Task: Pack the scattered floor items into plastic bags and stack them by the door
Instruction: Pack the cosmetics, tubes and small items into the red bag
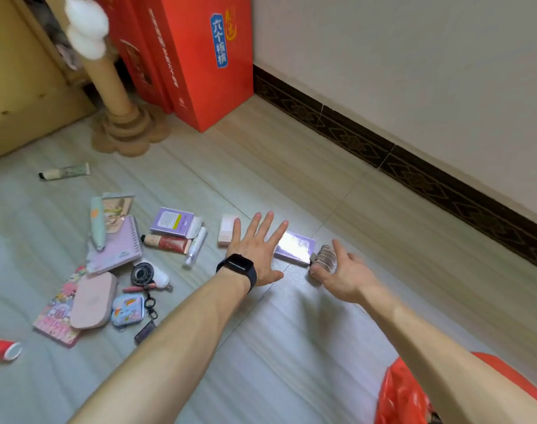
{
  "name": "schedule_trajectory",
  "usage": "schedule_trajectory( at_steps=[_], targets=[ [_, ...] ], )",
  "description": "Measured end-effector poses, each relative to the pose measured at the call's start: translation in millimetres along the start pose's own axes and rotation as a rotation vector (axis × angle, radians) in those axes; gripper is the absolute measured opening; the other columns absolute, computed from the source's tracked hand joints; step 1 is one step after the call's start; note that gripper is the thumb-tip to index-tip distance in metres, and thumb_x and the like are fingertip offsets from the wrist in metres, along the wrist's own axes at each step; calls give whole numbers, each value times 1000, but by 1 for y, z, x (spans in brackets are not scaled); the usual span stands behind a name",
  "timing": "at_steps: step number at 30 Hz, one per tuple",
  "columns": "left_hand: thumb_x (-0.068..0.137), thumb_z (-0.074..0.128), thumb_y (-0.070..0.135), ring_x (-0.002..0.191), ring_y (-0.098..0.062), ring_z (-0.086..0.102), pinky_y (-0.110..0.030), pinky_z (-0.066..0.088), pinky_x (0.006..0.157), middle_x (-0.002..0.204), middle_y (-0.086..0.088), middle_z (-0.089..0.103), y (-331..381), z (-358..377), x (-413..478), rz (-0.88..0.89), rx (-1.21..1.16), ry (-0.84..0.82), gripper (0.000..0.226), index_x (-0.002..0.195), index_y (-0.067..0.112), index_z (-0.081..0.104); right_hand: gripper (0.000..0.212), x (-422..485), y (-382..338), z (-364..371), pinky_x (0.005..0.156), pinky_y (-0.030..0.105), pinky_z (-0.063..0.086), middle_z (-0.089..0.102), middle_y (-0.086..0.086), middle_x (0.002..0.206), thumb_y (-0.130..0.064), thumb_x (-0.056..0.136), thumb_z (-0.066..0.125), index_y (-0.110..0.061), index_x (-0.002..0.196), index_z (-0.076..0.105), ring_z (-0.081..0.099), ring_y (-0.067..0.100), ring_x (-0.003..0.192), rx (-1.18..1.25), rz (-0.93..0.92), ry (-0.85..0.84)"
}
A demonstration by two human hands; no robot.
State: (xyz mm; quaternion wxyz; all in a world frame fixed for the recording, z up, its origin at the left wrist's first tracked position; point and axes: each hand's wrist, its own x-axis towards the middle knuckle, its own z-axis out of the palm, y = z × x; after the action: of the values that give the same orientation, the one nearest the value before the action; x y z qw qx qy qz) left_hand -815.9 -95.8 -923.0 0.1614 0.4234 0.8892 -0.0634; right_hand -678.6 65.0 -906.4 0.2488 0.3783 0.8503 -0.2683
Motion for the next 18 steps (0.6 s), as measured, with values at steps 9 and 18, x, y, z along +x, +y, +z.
schedule_trajectory(
  at_steps=[9,18],
  targets=[
    [93,50,54,151,-23,-7,-60,-2,117,164,1,-4,23,38,53,166,26,-93,87,154,37,-10,67,42,3,33,94,39,47,32,12,142,-55,92,47,-40,150,17,57,38,113,67,99,88],
    [96,49,47,129,-29,38,-40,32,103,149,-6,34,13,75,-32,90,-107,-9,62,151,37,22,67,-1,26,87,96,42,47,40,12,132,-48,97,46,-46,152,8,52,39,111,-43,-37,105]
  ],
)
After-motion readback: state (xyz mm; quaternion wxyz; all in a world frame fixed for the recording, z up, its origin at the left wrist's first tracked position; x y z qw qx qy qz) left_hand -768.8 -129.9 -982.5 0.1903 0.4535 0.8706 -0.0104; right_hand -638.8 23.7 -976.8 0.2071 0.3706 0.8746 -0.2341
